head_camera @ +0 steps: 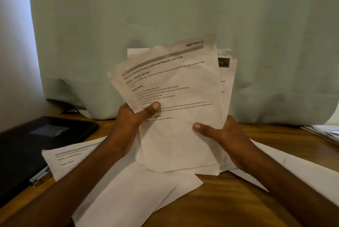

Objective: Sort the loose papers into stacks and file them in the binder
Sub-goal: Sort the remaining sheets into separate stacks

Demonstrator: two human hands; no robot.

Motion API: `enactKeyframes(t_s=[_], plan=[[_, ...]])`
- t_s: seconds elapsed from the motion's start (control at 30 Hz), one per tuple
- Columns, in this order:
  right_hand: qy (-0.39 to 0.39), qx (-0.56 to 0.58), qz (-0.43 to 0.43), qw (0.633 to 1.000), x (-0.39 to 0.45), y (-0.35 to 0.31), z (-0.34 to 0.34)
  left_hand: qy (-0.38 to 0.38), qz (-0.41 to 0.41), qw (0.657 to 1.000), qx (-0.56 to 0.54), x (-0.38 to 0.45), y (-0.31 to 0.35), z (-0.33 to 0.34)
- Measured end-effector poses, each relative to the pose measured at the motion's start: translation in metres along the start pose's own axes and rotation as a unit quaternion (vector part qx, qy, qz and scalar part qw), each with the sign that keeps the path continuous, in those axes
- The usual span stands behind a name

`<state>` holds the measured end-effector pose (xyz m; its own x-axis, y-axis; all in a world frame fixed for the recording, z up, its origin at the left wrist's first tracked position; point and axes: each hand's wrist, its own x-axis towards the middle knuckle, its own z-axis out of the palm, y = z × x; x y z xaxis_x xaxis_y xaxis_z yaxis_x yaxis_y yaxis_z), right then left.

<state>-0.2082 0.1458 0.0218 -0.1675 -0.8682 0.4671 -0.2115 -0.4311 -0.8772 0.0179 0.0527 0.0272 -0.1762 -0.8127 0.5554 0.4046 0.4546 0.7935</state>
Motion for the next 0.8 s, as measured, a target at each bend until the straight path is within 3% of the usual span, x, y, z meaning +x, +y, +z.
enactKeyframes(t_s=[0.13,0.23,0.33,0.57,0.73,0.8], plan=[[0.099,0.061,-0.019,0.993,0.002,0.002,0.000,-0.033,-0.020,0.999,-0.019,0.000,-0.004,-0.002],[0.054,0.108,0.018,0.993,0.004,0.002,-0.004,-0.031,-0.045,0.998,-0.041,0.002,-0.011,-0.001],[-0.013,0.053,0.073,0.996,0.004,0.006,-0.003,-0.031,-0.093,0.995,-0.005,-0.002,-0.023,-0.001],[0.045,0.088,0.085,0.991,0.010,0.007,-0.007,-0.013,-0.110,0.994,0.008,0.003,-0.023,-0.007],[0.080,0.070,0.048,0.993,0.008,0.007,-0.004,-0.113,-0.113,0.987,0.015,0.001,-0.012,-0.009],[0.060,0.074,0.055,0.994,0.006,0.010,0.000,-0.045,-0.099,0.994,0.032,0.007,-0.015,-0.016]])
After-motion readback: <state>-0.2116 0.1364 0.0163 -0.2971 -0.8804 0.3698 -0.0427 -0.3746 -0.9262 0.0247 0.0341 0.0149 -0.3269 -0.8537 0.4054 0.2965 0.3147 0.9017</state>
